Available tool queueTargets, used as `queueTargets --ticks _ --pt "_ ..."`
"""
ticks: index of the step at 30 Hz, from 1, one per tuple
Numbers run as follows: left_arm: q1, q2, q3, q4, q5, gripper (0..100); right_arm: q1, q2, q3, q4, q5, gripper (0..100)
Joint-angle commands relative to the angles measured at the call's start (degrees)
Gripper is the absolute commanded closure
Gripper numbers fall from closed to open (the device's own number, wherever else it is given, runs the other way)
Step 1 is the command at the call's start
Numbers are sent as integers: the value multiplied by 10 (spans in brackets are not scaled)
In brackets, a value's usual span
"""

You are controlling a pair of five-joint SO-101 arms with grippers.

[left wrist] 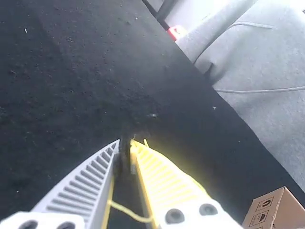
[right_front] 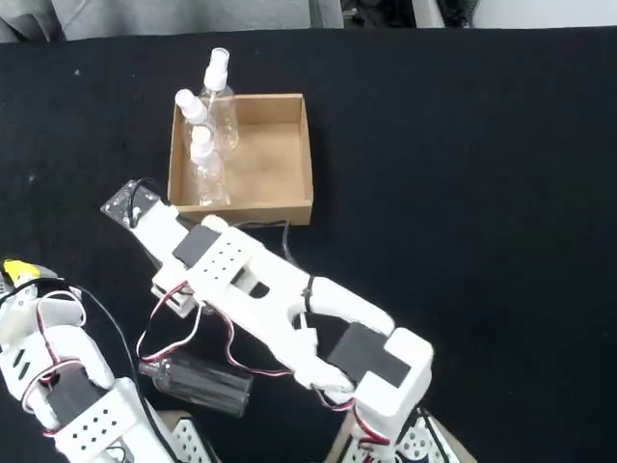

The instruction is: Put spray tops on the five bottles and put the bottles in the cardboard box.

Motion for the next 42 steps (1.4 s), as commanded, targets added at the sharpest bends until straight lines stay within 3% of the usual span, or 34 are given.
queueTargets --ticks 1,27,38,42 --pt "0 -4 13 -13 -4 971 11 -62 -29 42 1 874" --pt "0 -3 13 -12 -4 971 9 -253 -29 347 1 874" --pt "1 -6 13 -13 -4 971 12 -316 5 366 -4 875" --pt "58 -6 13 -13 -4 971 17 -354 43 366 -4 875"
